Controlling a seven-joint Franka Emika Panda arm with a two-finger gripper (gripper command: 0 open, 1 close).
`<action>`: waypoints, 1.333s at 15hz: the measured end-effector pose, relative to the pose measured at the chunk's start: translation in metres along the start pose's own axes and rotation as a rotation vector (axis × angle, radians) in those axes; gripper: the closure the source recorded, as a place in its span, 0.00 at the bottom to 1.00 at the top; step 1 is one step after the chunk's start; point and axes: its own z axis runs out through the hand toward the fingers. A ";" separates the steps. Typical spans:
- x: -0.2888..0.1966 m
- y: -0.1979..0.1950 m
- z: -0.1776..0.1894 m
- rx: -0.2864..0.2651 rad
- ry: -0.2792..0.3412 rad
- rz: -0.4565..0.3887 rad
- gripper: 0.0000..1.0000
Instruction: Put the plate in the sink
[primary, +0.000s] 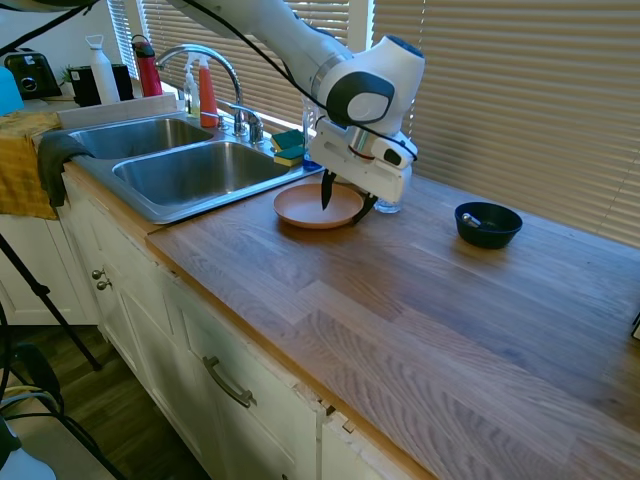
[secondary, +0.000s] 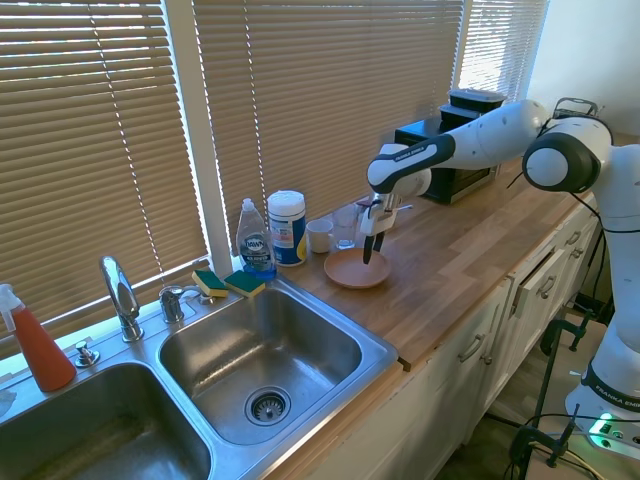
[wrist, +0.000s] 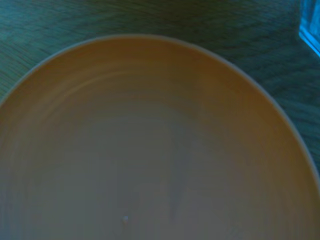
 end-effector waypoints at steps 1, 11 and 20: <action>0.001 -0.001 0.001 0.003 -0.001 0.001 1.00; 0.008 -0.001 0.009 0.057 -0.004 0.041 1.00; 0.009 0.003 0.009 0.142 -0.038 0.054 1.00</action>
